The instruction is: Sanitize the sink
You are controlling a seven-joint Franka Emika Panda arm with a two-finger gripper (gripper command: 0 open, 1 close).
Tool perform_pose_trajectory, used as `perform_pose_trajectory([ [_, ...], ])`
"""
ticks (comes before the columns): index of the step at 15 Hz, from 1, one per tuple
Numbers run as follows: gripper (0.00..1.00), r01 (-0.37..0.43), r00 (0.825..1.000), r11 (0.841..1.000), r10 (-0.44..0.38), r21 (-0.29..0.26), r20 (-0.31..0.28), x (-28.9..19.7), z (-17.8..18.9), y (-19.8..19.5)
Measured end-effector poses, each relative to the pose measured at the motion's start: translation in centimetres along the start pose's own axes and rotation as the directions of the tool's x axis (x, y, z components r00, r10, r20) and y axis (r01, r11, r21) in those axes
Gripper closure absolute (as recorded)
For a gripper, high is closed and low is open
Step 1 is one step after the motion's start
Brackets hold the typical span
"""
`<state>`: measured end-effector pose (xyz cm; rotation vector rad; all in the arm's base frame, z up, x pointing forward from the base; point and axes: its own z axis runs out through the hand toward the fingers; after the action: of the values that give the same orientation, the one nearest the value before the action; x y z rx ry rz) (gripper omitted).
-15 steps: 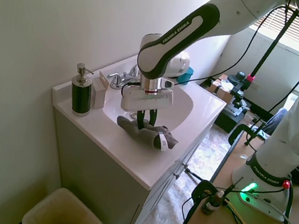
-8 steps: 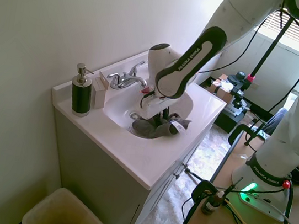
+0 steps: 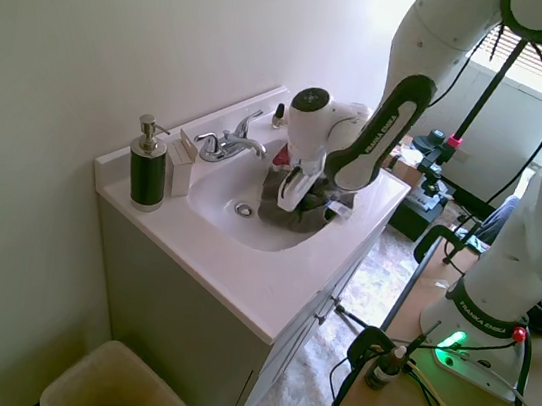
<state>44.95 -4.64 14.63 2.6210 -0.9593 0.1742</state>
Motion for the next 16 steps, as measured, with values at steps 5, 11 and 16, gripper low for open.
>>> perform_pose_trajectory([
  [5, 1.00, 0.062, 0.987, 0.994, -0.048, 0.086, -0.154, 0.8, 0.4, 1.0],
  [11, 1.00, -0.018, 0.979, 0.974, 0.063, 0.226, -0.192, -1.0, 0.1, -1.6],
  [16, 1.00, -0.128, 0.974, 0.949, 0.174, 0.287, -0.141, -4.5, -0.7, -4.7],
])
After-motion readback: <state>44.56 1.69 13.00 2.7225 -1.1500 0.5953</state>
